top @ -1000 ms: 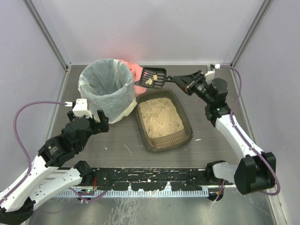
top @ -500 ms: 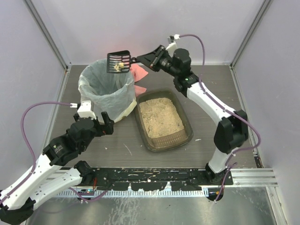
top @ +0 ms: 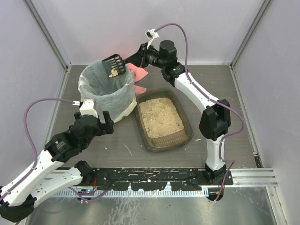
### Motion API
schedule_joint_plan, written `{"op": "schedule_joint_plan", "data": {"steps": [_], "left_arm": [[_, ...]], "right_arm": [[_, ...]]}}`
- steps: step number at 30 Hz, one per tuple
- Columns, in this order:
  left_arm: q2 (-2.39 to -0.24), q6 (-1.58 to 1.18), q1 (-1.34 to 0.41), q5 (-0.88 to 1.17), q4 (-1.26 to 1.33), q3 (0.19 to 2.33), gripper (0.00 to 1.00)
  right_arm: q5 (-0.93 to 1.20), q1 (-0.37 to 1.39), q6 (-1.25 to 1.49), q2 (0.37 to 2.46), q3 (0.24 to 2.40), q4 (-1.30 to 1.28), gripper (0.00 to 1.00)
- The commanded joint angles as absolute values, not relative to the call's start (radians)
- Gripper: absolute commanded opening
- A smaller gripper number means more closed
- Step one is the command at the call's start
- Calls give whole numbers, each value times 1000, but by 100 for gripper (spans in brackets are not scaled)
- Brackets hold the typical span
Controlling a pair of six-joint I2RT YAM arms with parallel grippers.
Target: Clean the litter box
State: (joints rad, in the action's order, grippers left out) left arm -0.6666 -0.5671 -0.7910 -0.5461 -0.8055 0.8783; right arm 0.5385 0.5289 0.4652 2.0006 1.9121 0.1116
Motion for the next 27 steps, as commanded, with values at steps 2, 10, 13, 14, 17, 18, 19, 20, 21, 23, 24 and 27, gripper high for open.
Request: {"op": "schedule_joint_plan", "data": {"steps": [2, 10, 13, 14, 17, 18, 19, 20, 21, 23, 24, 27], "left_arm": [[-645, -576, -789, -603, -850, 958, 98], [-601, -613, -790, -555, -882, 927, 98], [-592, -609, -789, -549, -891, 920, 98], [-589, -611, -789, -547, -893, 918, 98], [-568, -608, -790, -539, -890, 910, 98], [-559, -603, -789, -540, -887, 906, 98], [-551, -599, -789, -543, -883, 900, 98], [-543, -598, -790, -546, -883, 898, 98], [-538, -595, -790, -547, -881, 895, 98], [-531, -587, -790, -542, -875, 896, 98], [-528, -583, -789, -540, -874, 897, 98], [-533, -568, -789, -531, -862, 898, 98]], "right_arm": [[561, 563, 94, 1928, 1959, 85, 1], [488, 636, -166, 1805, 1842, 72, 1], [449, 677, -240, 1775, 1831, 71, 1], [430, 693, -267, 1774, 1837, 64, 1], [380, 732, -346, 1787, 1881, 4, 1], [360, 743, -379, 1792, 1895, -12, 1], [339, 756, -406, 1795, 1903, -22, 1], [311, 769, -427, 1798, 1909, -28, 1], [285, 782, -446, 1800, 1913, -31, 1], [250, 797, -461, 1801, 1931, -38, 1], [242, 802, -459, 1802, 1941, -43, 1], [222, 809, -411, 1792, 1960, -41, 1]]}}
